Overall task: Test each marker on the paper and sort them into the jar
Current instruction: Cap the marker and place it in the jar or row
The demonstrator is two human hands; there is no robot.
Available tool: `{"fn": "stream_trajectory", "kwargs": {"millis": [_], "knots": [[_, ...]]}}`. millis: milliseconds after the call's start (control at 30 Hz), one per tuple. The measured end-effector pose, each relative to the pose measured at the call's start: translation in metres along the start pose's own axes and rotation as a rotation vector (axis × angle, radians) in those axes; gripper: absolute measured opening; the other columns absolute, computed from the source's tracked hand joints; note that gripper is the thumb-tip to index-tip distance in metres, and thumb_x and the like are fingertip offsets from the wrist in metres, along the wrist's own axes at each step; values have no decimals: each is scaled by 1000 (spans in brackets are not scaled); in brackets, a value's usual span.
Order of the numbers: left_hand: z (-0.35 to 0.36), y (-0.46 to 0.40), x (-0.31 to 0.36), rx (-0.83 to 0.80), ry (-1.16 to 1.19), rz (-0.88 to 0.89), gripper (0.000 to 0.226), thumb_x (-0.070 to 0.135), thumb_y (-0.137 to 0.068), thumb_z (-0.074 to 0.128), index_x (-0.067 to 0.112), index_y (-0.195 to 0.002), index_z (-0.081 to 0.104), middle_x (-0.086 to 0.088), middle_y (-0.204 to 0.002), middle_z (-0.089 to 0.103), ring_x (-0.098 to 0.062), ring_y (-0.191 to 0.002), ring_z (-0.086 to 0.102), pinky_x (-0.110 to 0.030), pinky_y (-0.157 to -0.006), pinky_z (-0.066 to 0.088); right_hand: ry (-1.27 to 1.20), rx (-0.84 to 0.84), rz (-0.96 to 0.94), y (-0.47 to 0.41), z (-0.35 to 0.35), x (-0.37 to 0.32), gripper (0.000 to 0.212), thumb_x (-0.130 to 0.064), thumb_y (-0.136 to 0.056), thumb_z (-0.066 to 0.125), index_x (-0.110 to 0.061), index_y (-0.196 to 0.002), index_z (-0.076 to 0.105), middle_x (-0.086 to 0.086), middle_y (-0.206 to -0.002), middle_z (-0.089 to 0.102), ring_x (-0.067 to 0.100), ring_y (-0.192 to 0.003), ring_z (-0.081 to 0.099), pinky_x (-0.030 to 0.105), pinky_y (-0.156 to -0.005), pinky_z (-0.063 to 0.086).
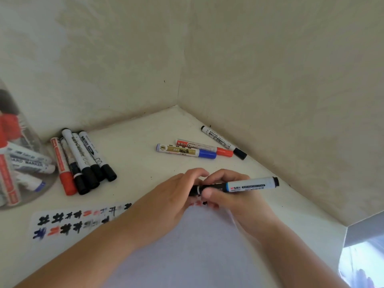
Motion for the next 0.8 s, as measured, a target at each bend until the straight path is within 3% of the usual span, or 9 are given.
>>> {"fn": "stream_trajectory", "kwargs": {"millis": [67,133,267,433,533,600,667,733,800], "knots": [[-12,-1,-4,58,12,-30,41,19,-89,54,32,-123,35,19,-110,54,2,-94,48,-2,-77,33,-40,-8,-11,0,-3,-5,25,-34,-74,70,-11,-83,74,11,-72,71,21,-60,63,26,-56,50],[-20,-1,-5,76,-84,-37,24,33,-90,49,25,-112,49,17,-95,57,-3,-84,52,-11,-71,38,-22,20,-11,-1,-6,-8,28,-38,-80,63,-13,-84,75,9,-69,69,22,-60,60,26,-56,48],[-12,1,4,-54,-323,17,56,62,-85,10,20,-95,46,9,-75,46,-13,-68,44,-29,-59,35,-79,68,37,-4,3,-2,23,-26,-83,53,-15,-64,63,5,-54,58,17,-47,47,22,-46,38],[-22,-2,15,45,-243,40,31,46,-94,26,21,-79,36,13,-57,30,-15,-52,34,-28,-45,23,-243,174,80,-16,10,-3,25,-21,-77,49,-14,-53,51,5,-44,42,17,-40,36,24,-40,29],[-28,-1,7,76,-245,-30,33,46,-94,24,20,-86,42,13,-58,36,-15,-55,40,-30,-50,29,-213,209,97,-26,16,-2,25,-21,-77,49,-14,-53,48,2,-42,38,15,-39,31,23,-39,26],[-33,2,-2,92,-226,-82,30,44,-93,26,24,-108,42,13,-61,43,-13,-60,47,-29,-54,35,-139,184,149,-35,22,1,31,-25,-84,51,-14,-55,49,2,-44,39,14,-39,31,22,-39,26],[-45,1,-5,145,-238,-114,36,40,-94,32,31,-129,29,10,-55,44,-10,-52,47,-24,-47,33,38,129,226,-46,26,0,41,-44,-87,54,-9,-66,55,3,-48,45,13,-42,34,22,-43,29],[-65,0,-7,235,-341,-139,41,34,-93,39,35,-133,28,8,-44,37,-8,-38,40,-21,-38,28,183,79,273,-60,26,-2,57,-61,-82,51,-5,-87,59,1,-51,53,13,-45,38,24,-48,33],[-90,4,-13,367,-461,-201,34,30,-88,42,32,-121,50,8,-36,34,-9,-29,32,-23,-30,25,288,126,254,-71,18,-7,51,-64,-79,52,-17,-97,61,-6,-54,56,6,-44,42,23,-53,35]]}}
Point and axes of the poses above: each hand's wrist, its own y-axis away from the middle knuckle, its own z-axis out of the palm, x = y × z, the point moved 7 cm from there along -y, towards the middle knuckle
